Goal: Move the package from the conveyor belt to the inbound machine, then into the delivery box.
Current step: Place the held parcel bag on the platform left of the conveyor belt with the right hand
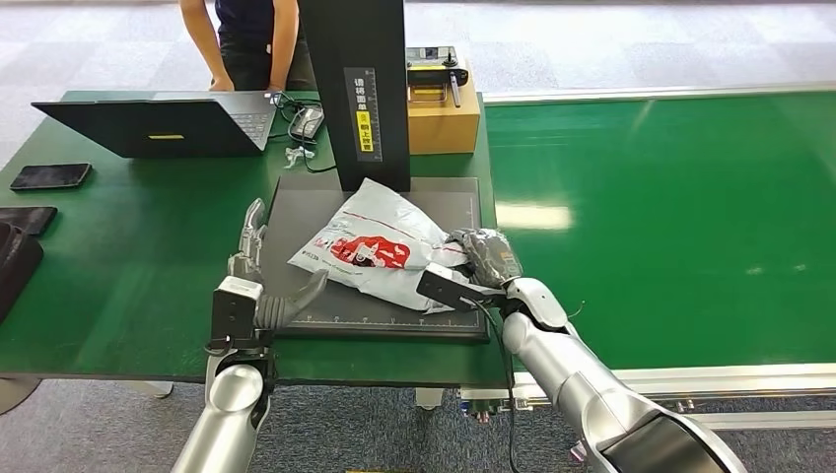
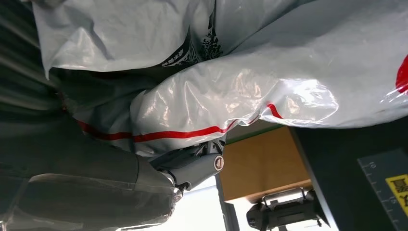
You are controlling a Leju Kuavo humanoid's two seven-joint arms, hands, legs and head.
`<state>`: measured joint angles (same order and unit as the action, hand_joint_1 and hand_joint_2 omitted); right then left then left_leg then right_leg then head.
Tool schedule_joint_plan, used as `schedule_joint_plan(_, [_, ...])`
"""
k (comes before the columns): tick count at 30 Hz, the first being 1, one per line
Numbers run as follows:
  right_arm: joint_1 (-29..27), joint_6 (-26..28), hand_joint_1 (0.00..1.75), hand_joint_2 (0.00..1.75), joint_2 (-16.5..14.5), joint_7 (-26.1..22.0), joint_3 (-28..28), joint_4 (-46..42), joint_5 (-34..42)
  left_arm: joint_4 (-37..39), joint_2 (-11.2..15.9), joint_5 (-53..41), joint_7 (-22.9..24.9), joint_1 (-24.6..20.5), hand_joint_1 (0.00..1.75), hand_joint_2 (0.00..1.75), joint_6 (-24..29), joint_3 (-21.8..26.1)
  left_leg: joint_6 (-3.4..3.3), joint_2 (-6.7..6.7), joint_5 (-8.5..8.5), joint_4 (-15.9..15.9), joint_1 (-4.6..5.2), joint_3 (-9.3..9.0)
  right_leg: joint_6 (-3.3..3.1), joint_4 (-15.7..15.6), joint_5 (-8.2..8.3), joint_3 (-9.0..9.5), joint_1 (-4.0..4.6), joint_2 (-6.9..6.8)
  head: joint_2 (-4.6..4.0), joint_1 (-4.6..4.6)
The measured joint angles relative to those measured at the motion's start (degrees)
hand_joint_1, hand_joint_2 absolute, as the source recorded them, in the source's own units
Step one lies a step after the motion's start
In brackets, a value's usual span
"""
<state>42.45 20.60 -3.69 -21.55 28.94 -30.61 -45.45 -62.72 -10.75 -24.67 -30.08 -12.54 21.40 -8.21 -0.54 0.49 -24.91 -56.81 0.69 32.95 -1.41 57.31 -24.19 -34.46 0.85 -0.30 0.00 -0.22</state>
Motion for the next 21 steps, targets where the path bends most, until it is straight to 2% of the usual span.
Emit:
schedule_joint_plan(5, [0.1,1.6,1.75,1.75,-1.2,-3.0,1.3,2.3,-0.8,2.7,-0.1,0.2,-0.7,-1.8,0.00,1.75,-0.2,-0.3,0.00,0.04,0.00,0.0,0.00,-0.02,-0.01,0.0,0.02,0.00,0.00,0.05,0.00,0.00])
schedule_joint_plan(10, [0.1,4.5,1.72,1.75,-2.8,-3.2,3.3,3.6,-4.0,4.9,-0.2,0.2,-1.0,-3.5,0.00,1.75,-0.4,-0.6,0.01,0.05,0.01,0.0,0.00,-0.03,-0.02,0.0,0.02,0.00,0.01,0.05,0.00,0.01])
schedule_joint_plan(14, [0.2,5.7,0.03,1.75,-3.8,-2.7,4.2,4.3,-5.0,6.3,-0.2,0.2,-1.1,-4.5,0.00,1.75,-0.5,-1.0,0.01,0.05,0.01,0.0,-0.01,-0.03,-0.02,0.0,0.02,0.00,0.01,0.05,0.00,0.00])
schedule_joint_plan(21, [0.2,11.6,0.00,1.75,-4.0,1.5,5.1,5.2,-8.0,7.2,-0.2,0.4,-0.9,-4.7,0.00,1.75,-0.6,-1.5,0.01,0.04,0.01,0.0,0.00,-0.01,-0.01,0.0,0.02,0.00,0.00,0.05,0.00,0.01])
